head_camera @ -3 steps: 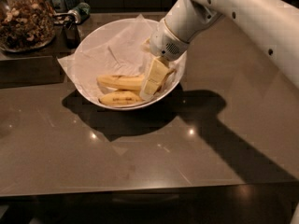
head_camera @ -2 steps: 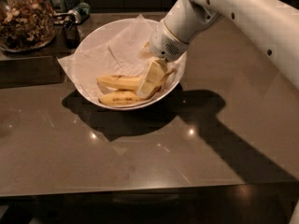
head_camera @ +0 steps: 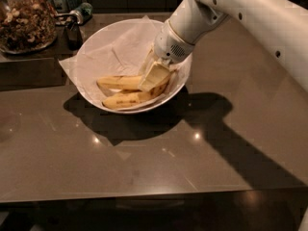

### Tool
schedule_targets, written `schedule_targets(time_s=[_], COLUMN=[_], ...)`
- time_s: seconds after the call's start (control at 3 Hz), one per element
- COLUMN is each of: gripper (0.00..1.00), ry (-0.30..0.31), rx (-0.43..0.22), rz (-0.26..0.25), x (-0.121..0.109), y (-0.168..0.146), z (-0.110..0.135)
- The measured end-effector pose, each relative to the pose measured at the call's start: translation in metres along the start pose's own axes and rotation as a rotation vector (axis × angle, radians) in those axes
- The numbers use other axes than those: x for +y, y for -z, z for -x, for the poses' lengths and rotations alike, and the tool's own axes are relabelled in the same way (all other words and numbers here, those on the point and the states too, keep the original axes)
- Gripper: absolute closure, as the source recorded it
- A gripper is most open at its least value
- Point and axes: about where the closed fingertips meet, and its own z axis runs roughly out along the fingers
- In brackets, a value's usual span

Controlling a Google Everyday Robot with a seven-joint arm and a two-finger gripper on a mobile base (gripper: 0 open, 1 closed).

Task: Pick banana from white bowl

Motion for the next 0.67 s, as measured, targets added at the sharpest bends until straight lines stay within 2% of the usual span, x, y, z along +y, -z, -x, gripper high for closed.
schedule_targets(time_s=[0.33,0.67], gripper=[0.89,1.0], ry=[0.0,0.0], rx=[0.0,0.0], rz=[0.0,0.0], x=[0.0,0.0], y=[0.0,0.0], z=[0.0,0.0])
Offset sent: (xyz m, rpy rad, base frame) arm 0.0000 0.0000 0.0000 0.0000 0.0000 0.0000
